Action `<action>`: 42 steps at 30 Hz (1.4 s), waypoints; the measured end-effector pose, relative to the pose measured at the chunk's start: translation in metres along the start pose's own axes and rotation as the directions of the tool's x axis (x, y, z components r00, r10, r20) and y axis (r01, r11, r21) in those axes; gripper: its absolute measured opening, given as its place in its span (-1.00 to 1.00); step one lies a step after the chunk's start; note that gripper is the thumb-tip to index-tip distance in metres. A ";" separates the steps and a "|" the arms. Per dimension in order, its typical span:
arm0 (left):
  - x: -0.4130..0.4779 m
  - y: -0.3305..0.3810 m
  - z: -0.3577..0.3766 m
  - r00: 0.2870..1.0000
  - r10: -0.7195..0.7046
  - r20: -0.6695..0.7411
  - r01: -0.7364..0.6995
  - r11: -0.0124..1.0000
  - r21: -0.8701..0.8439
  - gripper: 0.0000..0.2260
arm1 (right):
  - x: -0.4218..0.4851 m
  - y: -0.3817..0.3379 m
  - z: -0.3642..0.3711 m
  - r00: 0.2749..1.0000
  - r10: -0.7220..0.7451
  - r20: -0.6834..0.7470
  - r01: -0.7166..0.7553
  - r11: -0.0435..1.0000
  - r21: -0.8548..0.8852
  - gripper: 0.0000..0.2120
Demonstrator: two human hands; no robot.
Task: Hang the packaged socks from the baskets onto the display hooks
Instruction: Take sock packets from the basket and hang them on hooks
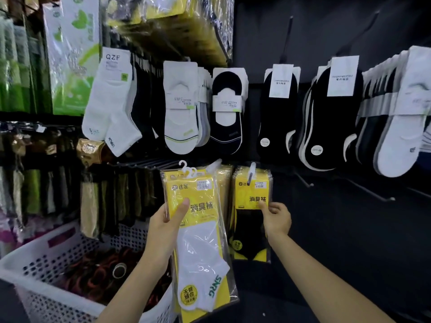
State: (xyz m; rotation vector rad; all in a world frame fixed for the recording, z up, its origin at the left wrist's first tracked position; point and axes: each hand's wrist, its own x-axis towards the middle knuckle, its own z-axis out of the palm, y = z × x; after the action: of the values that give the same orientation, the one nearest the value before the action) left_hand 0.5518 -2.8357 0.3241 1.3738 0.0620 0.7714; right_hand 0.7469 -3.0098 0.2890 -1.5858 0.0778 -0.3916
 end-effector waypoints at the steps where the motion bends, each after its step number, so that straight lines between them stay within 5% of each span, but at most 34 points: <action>1: -0.002 0.001 0.000 1.000 -0.008 0.002 0.008 1.000 -0.005 -0.75 | -0.003 0.000 -0.003 1.000 -0.015 -0.025 0.014 1.000 -0.010 -0.71; 4: -0.010 0.004 0.002 1.000 -0.028 0.010 0.029 0.999 -0.025 -0.78 | -0.026 -0.005 -0.017 0.999 -0.052 -0.009 0.052 0.998 0.020 -0.73; 7: -0.023 0.009 0.007 0.998 -0.044 0.039 0.046 0.997 -0.054 -0.82 | -0.068 -0.022 -0.028 0.962 -0.098 0.255 0.065 0.988 0.137 -0.97; 10: -0.037 0.015 0.016 0.996 -0.067 0.058 0.071 0.995 -0.067 -0.83 | -0.111 -0.043 -0.039 0.881 -0.207 0.426 0.117 0.967 0.228 -0.88; 18: -0.057 0.028 0.027 0.998 -0.057 -0.036 0.057 0.998 0.022 -0.60 | -0.149 -0.073 -0.069 0.814 -0.231 0.533 0.080 0.953 0.291 -0.75; 25: -0.060 0.031 0.022 0.997 -0.060 0.052 0.062 0.998 -0.024 -0.69 | -0.142 -0.070 -0.084 0.769 -0.156 0.620 -0.040 0.956 0.290 -0.73; 28: -0.057 0.029 0.021 0.998 -0.054 0.023 0.055 0.998 -0.005 -0.75 | -0.138 -0.064 -0.083 0.778 -0.126 0.615 -0.056 0.962 0.268 -0.71; 34: -0.043 0.028 0.004 0.985 0.019 -0.171 -0.002 0.995 0.099 -0.84 | -0.109 -0.059 -0.084 0.916 -0.055 0.397 -0.072 0.952 0.299 -0.84; 42: -0.023 0.022 -0.016 0.975 0.056 -0.215 -0.023 0.988 0.154 -0.85 | -0.070 -0.055 -0.057 0.922 -0.112 0.369 0.057 0.986 0.159 -0.91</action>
State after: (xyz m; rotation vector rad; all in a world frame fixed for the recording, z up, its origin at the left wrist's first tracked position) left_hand 0.5168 -2.8339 0.3308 1.4317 0.2714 0.9653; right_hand 0.6542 -3.0411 0.3294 -1.4968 -0.3111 -0.1480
